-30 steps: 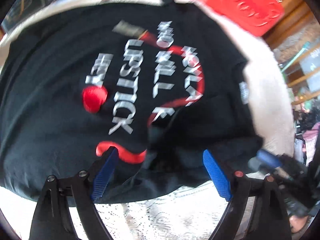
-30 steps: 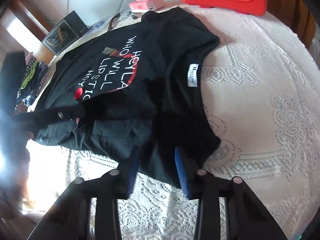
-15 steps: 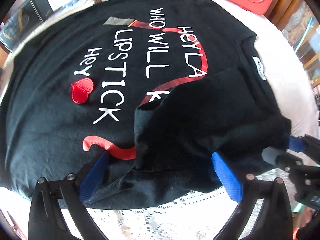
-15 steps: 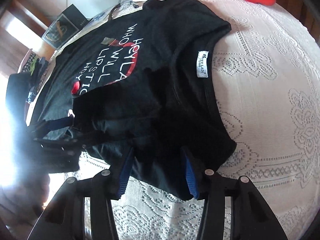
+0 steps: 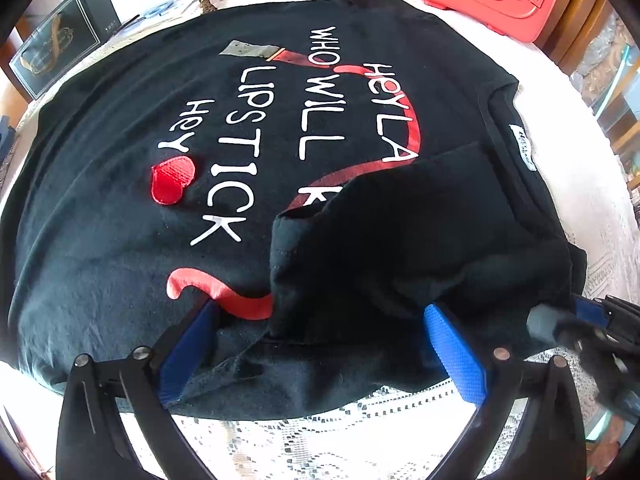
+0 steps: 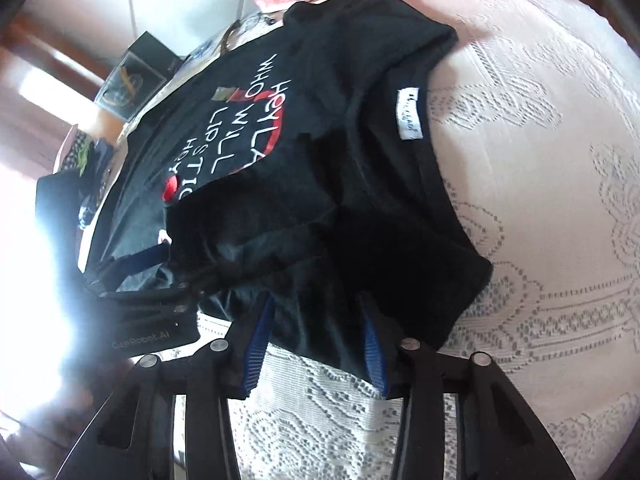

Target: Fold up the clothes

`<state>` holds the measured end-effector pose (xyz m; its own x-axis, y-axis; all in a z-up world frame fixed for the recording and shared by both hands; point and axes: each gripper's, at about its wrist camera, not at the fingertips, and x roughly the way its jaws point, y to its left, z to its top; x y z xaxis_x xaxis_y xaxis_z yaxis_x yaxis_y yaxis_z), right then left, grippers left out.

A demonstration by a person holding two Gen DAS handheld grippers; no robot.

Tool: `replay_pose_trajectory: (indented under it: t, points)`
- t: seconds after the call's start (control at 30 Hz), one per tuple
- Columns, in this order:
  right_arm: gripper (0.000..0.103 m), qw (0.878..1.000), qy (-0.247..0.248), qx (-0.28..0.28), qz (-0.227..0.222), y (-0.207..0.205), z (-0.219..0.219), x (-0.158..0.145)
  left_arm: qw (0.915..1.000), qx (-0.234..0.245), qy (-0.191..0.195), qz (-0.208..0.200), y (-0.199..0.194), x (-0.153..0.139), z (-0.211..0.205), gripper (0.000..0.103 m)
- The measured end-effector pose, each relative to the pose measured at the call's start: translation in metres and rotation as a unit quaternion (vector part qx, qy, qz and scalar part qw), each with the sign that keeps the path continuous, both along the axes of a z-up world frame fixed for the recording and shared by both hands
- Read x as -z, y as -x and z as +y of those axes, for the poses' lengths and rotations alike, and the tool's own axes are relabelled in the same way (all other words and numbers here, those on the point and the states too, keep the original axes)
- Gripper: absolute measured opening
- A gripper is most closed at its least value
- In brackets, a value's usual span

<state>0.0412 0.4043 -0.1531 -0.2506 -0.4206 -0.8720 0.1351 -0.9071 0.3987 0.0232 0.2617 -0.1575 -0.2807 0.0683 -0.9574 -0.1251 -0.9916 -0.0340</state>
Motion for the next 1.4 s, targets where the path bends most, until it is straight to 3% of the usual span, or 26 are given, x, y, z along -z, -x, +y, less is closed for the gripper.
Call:
replay_pose_trajectory:
  t: [0.03,0.07,0.13,0.2,0.4,0.47,0.53,0.57,0.67,0.83,0.87,0.97,1.0,1.03,1.2,1.27,1.4]
  points:
    - [0.014,1.000,-0.021,0.000,0.002,-0.001,-0.001,-0.001,1.0000,-0.001,0.000,-0.001,-0.002,-0.003,-0.001,0.091]
    - [0.010,1.000,-0.026,-0.003,0.000,-0.003,-0.001,-0.001,1.0000,0.000,-0.001,-0.002,-0.004,-0.006,-0.002,0.084]
    - [0.006,1.000,-0.025,-0.011,-0.004,-0.009,0.000,-0.003,0.9998,0.012,-0.013,-0.010,-0.010,-0.013,-0.004,0.046]
    - [0.005,0.999,-0.018,-0.024,-0.010,-0.021,0.002,-0.006,0.9986,0.028,-0.031,-0.032,-0.019,-0.016,-0.008,0.041]
    - [0.006,0.994,-0.037,-0.067,-0.074,-0.047,0.013,-0.004,0.9933,0.065,-0.050,-0.081,-0.035,-0.024,-0.021,0.041]
    - [0.014,0.995,-0.037,-0.058,-0.077,-0.044,0.019,-0.013,0.9936,0.053,-0.060,-0.080,-0.028,-0.032,-0.026,0.047]
    - [0.018,0.997,-0.040,-0.051,-0.050,-0.037,0.019,-0.028,0.9950,0.038,-0.070,-0.060,-0.019,-0.042,-0.030,0.063]
    - [0.018,0.997,-0.042,-0.047,-0.033,-0.034,0.018,-0.036,0.9953,0.034,-0.075,-0.051,-0.015,-0.046,-0.032,0.065]
    - [0.018,0.998,-0.010,-0.056,-0.010,-0.019,0.005,-0.046,0.9958,0.035,-0.075,-0.040,-0.002,-0.047,-0.036,0.065]
    - [0.018,0.995,0.027,-0.092,-0.013,-0.004,-0.029,-0.038,0.9923,0.060,-0.085,-0.068,0.009,-0.042,-0.047,0.065]
    - [0.018,0.995,0.024,-0.094,-0.017,-0.003,-0.031,-0.033,0.9926,0.064,-0.076,-0.069,0.008,-0.038,-0.046,0.065]
    - [0.018,0.995,0.011,-0.089,-0.040,0.000,-0.030,-0.018,0.9965,0.056,0.035,-0.051,0.017,-0.020,-0.048,0.066]
    - [0.018,0.995,-0.003,-0.083,-0.048,0.001,-0.027,-0.013,0.9968,0.048,0.046,-0.046,0.023,-0.019,-0.053,0.075]
    - [0.016,0.995,-0.020,-0.078,-0.056,0.001,-0.022,-0.008,0.9976,0.036,0.039,-0.045,0.030,-0.021,-0.061,0.075]
    - [0.014,0.996,0.010,-0.047,-0.073,0.004,0.003,-0.004,0.9989,-0.002,-0.018,-0.043,0.069,-0.036,-0.087,0.077]
    - [0.022,0.997,0.013,-0.037,-0.067,0.011,0.007,-0.008,0.9989,0.002,-0.032,-0.034,0.088,-0.041,-0.085,0.083]
    - [0.031,0.999,-0.002,-0.029,-0.023,0.048,0.005,-0.025,0.9988,0.027,-0.036,-0.016,0.135,-0.047,-0.063,0.084]
